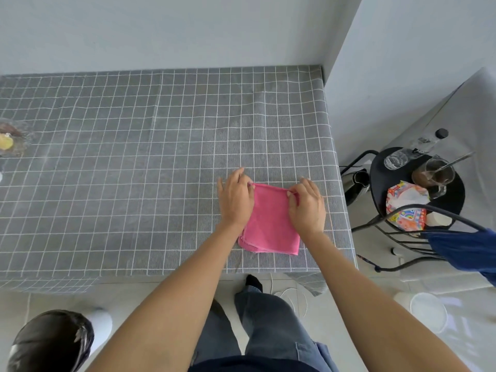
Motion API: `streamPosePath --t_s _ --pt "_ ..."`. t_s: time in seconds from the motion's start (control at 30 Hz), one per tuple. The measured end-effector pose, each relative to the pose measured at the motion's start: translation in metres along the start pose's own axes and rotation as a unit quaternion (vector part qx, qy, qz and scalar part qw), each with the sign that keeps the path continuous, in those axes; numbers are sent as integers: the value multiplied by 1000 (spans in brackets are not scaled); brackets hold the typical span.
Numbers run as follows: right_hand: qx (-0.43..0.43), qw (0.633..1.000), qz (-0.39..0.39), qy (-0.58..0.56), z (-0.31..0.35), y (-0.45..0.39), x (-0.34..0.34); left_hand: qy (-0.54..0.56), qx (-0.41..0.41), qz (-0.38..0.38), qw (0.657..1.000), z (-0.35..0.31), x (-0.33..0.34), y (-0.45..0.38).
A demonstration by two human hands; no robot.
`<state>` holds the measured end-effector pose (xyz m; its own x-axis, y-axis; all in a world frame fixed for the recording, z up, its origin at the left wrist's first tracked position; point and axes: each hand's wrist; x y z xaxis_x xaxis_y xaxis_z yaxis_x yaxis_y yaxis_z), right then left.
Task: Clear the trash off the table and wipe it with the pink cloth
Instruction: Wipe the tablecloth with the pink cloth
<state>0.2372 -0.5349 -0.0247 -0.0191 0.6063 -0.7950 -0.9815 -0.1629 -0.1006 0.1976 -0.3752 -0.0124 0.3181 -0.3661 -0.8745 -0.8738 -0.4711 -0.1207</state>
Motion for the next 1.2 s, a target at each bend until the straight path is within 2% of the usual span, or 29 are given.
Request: streamPosePath --t_s 0.13,0.23,0.37,0.43,0.6,0.93,1.2 --pt "-9 998 13 63 4 9 6 -76 41 33 996 3 3 6" --pt "-31 993 25 108 8 27 14 -69 95 45 992 7 7 30" --pt "-15 987 68 148 4 52 27 -100 131 160 973 20 17 55" --pt "-8 985 87 150 -1 56 29 -109 122 181 970 26 19 59" --pt "-46 977 131 163 -16 47 22 -107 89 169 976 19 21 72" --pt "-87 970 156 167 -21 45 15 -121 48 151 980 14 20 88" --pt "-91 967 174 161 -20 41 8 -118 51 172 977 18 18 85"
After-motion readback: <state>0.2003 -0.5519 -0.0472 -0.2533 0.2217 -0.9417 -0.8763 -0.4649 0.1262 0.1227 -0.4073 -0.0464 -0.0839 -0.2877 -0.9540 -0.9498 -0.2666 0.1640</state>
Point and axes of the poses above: each hand's wrist, its own y-axis away from the middle knuckle, its own x-axis out of the palm, z = x × y, and after that the axes turned 7 degrees about -z, right-handed
